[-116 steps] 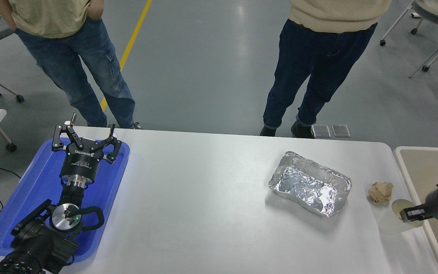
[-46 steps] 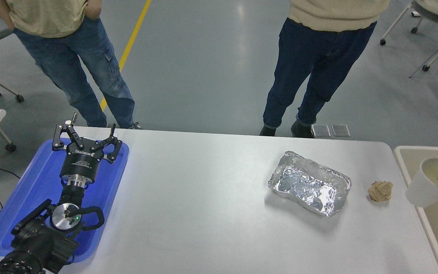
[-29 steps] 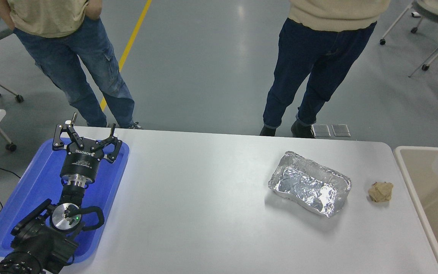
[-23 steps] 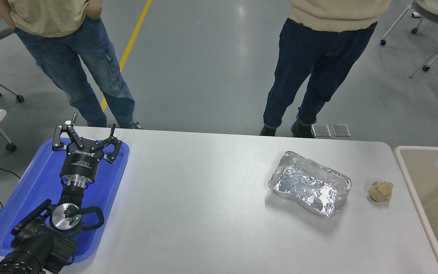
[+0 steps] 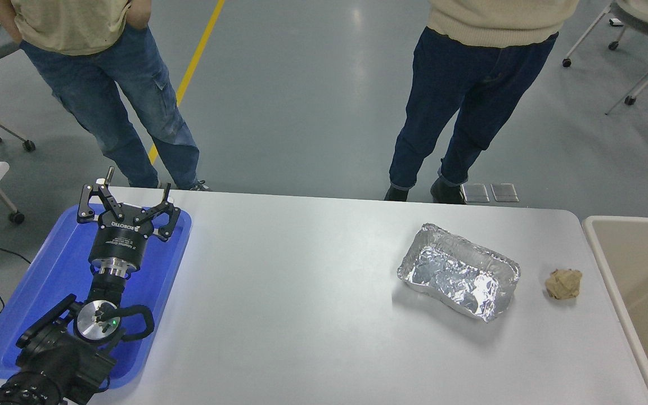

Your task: Pick up paper cup place in dustbin

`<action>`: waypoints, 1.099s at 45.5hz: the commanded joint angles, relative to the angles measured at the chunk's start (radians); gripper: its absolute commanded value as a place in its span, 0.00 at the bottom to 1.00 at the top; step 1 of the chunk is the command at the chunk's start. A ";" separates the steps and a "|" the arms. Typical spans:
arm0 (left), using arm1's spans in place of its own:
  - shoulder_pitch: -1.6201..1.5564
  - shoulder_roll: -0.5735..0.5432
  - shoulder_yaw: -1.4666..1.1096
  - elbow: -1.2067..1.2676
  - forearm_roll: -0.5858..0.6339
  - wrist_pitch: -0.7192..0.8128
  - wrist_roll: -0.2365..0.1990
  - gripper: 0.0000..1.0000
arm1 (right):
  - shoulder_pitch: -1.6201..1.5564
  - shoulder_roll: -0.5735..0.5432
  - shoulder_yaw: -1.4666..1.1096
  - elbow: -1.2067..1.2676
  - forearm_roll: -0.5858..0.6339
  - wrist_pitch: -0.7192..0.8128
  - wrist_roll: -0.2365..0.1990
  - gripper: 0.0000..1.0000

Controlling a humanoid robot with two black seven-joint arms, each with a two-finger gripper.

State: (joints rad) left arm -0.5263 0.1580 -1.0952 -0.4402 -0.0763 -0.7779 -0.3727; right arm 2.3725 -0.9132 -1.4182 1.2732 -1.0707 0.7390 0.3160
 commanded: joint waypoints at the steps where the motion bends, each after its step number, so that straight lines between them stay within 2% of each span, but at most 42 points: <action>1: 0.000 0.000 0.000 0.000 0.000 0.000 -0.002 1.00 | -0.166 -0.087 0.047 -0.227 0.002 -0.003 0.005 0.00; 7: 0.000 0.000 0.000 0.000 0.000 0.000 -0.002 1.00 | -0.428 -0.125 0.232 -0.463 0.000 -0.001 0.024 0.00; 14: -0.001 0.000 0.000 0.000 0.000 0.000 -0.002 1.00 | -0.769 -0.121 0.499 -0.710 -0.002 -0.009 0.026 0.00; 20: -0.001 0.000 0.000 0.000 0.000 0.000 -0.002 1.00 | -1.011 -0.067 0.653 -0.888 -0.002 -0.053 0.028 0.00; 27: -0.001 0.000 0.000 0.001 0.000 0.000 -0.003 1.00 | -1.223 0.007 0.696 -1.034 0.009 -0.174 0.037 0.00; 40: -0.001 0.000 -0.002 0.001 -0.002 0.000 -0.005 1.00 | -1.565 0.186 0.699 -1.227 0.296 -0.300 0.020 0.00; 50: -0.001 0.000 -0.002 0.001 -0.002 0.000 -0.006 1.00 | -1.682 0.290 0.710 -1.229 0.391 -0.406 -0.035 0.00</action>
State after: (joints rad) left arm -0.5277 0.1580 -1.0966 -0.4389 -0.0782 -0.7777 -0.3774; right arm 0.8629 -0.7375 -0.7292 0.1026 -0.7989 0.4359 0.3209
